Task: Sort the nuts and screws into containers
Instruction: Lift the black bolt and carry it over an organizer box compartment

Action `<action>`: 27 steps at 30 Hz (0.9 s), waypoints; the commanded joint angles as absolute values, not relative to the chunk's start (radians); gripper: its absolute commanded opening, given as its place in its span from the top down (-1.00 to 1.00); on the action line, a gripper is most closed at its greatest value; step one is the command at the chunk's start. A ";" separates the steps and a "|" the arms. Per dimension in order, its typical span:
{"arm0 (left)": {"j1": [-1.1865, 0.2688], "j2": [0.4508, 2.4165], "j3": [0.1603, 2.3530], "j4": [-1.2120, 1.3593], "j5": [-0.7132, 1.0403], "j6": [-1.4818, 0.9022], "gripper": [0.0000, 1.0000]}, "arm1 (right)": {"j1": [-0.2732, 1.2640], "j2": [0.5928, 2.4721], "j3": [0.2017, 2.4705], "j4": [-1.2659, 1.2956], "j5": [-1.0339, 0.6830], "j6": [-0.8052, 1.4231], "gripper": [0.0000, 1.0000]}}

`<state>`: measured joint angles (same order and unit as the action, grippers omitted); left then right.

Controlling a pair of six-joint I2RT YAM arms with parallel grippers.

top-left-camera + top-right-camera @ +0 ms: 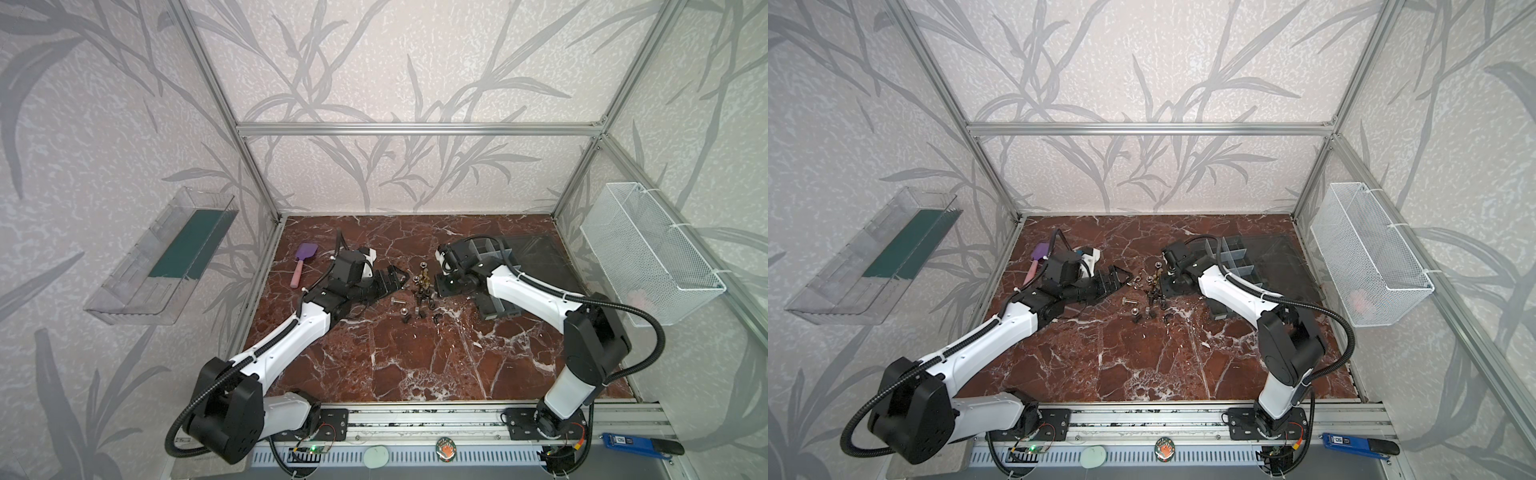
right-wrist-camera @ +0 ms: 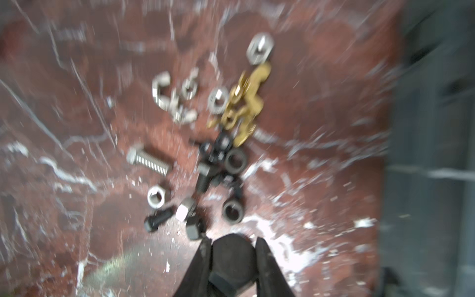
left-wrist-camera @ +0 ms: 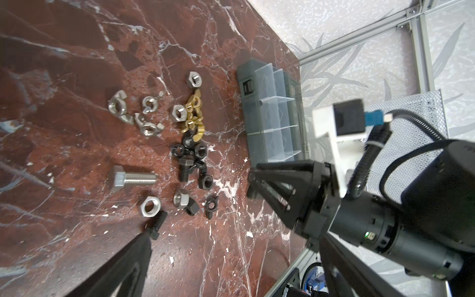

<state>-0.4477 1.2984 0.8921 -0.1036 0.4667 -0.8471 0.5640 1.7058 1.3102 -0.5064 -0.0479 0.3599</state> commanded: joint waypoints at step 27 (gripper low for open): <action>-0.582 1.748 1.433 -0.283 0.502 -0.671 -0.99 | 0.235 2.215 1.810 -0.649 -0.044 0.207 0.70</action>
